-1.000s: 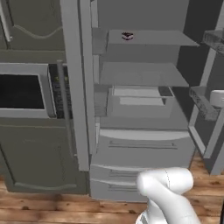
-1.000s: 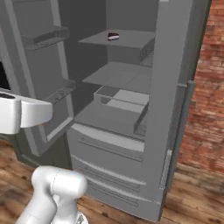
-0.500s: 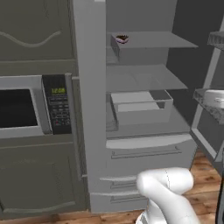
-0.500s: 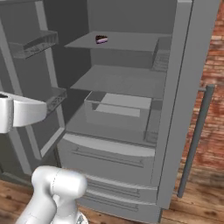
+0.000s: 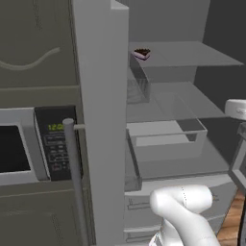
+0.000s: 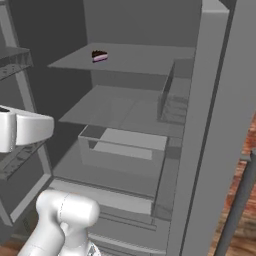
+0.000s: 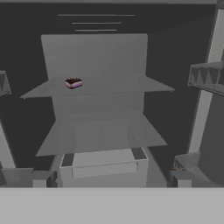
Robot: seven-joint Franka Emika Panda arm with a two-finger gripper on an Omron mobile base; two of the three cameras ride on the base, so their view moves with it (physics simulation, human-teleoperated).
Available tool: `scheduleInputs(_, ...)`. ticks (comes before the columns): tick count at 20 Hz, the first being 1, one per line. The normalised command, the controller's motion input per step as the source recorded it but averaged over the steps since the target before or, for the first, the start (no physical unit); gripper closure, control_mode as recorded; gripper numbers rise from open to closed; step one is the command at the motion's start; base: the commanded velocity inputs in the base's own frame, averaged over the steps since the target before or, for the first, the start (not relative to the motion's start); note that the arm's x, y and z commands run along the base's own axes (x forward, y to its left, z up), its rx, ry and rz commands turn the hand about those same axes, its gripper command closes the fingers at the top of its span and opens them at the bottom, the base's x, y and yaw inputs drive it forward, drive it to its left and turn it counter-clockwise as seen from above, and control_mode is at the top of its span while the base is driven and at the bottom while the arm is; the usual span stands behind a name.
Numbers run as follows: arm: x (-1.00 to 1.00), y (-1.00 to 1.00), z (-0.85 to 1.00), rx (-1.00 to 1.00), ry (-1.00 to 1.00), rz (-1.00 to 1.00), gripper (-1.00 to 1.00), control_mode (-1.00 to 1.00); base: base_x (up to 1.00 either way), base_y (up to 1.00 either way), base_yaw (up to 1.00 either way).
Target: Take the cake and cupcake from the fridge and place them on the empty tray on the dining counter.
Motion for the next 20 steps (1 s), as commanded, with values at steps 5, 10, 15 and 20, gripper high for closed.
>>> scheduleInputs(5,0.00,0.00,0.00,0.00,0.00,0.00,-1.00,1.00,0.61,0.08,-0.01)
scheduleInputs(10,0.00,0.00,0.00,0.00,0.00,0.00,-1.00,1.00,0.64,-0.07,-0.16)
scheduleInputs(15,0.00,0.00,0.00,0.00,0.00,0.00,-1.00,1.00,0.09,-0.53,0.07)
scheduleInputs(20,0.00,0.00,0.00,0.00,0.00,0.00,-1.00,1.00,0.53,-0.06,0.17)
